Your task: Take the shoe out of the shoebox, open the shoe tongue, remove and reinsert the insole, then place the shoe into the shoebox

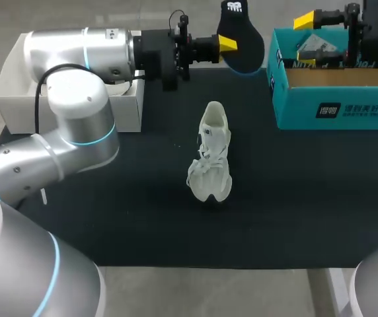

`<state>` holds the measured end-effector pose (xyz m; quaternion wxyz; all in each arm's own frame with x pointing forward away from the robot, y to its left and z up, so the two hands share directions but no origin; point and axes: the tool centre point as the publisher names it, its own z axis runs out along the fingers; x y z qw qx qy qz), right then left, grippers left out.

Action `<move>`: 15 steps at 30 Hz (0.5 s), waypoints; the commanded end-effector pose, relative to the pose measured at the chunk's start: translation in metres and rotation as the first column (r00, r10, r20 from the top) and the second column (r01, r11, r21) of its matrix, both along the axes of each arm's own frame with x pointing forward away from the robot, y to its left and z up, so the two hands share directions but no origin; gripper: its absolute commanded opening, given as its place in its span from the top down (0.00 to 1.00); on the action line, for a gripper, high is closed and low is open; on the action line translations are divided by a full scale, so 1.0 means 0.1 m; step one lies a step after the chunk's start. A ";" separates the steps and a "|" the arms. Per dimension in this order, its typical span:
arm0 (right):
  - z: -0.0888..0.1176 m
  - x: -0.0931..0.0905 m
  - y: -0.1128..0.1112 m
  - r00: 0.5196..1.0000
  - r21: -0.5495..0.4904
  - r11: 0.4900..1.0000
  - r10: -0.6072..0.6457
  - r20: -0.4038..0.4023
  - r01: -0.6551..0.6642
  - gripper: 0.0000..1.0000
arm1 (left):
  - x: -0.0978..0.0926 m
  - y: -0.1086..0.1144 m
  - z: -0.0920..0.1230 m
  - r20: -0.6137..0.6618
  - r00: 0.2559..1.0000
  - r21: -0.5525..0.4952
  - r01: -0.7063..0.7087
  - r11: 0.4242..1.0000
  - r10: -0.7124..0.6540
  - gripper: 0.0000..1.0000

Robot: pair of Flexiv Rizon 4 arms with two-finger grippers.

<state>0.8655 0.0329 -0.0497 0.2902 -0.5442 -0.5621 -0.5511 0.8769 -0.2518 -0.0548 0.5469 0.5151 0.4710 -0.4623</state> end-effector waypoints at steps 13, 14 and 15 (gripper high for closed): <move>-0.03 0.03 -0.04 0.993 0.207 0.975 0.097 -0.066 -0.081 0.00 | -0.08 0.13 0.16 -0.017 0.999 0.004 0.028 1.000 -0.028 1.00; -0.04 0.02 -0.03 0.990 0.199 0.975 0.120 -0.075 -0.103 0.00 | -0.08 0.13 0.14 -0.018 0.999 0.004 0.028 1.000 -0.028 1.00; -0.04 0.02 -0.02 0.988 0.208 0.972 0.126 -0.086 -0.106 0.00 | -0.08 0.13 0.14 -0.020 0.999 0.004 0.027 1.000 -0.027 1.00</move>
